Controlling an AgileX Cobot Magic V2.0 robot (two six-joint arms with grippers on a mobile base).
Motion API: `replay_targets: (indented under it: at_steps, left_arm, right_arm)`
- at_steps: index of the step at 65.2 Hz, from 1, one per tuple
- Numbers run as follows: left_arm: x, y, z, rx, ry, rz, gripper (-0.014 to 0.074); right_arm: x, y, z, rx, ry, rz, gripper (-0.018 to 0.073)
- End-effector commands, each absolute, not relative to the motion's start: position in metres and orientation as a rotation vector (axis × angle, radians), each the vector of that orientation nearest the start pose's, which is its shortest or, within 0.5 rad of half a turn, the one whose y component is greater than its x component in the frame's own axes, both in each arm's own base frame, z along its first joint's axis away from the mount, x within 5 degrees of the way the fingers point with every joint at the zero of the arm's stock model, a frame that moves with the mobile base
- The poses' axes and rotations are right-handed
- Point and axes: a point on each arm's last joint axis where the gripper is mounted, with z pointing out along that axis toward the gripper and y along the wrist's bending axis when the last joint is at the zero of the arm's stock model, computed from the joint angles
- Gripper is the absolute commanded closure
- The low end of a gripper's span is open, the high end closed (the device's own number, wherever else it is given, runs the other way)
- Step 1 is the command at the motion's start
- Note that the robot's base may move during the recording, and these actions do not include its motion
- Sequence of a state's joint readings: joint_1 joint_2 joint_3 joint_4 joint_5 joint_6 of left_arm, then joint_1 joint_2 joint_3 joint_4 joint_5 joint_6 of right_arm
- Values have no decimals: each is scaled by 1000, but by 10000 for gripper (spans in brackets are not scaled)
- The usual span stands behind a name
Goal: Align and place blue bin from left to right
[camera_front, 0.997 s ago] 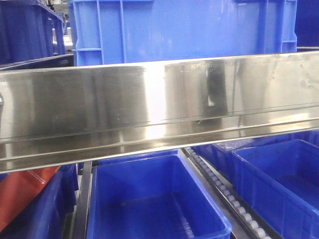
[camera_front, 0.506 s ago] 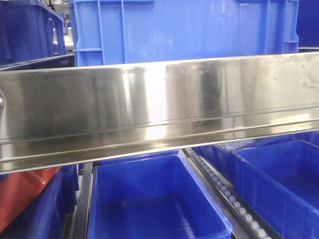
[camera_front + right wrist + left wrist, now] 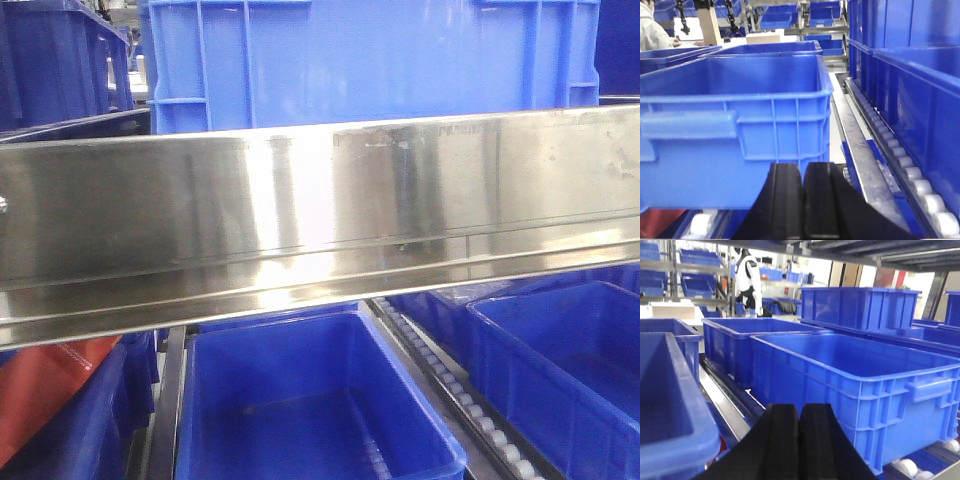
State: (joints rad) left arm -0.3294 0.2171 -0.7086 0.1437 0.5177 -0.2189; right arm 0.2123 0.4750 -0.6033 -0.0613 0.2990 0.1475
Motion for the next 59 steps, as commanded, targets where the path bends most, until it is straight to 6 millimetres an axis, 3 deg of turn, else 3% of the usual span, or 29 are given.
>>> replay_targets:
  at_steps: [1, 13, 59]
  left_arm:
    - [15, 1, 379, 127, 1469, -292, 706]
    - [7, 4, 378, 123, 1442, -296, 706]
    - [7, 4, 378, 123, 1442, -296, 706]
  right_arm:
    - [92, 18, 355, -100, 1588, 202, 721]
    - [92, 18, 356, -100, 1581, 203, 721]
    - [92, 18, 356, -100, 1576, 204, 721]
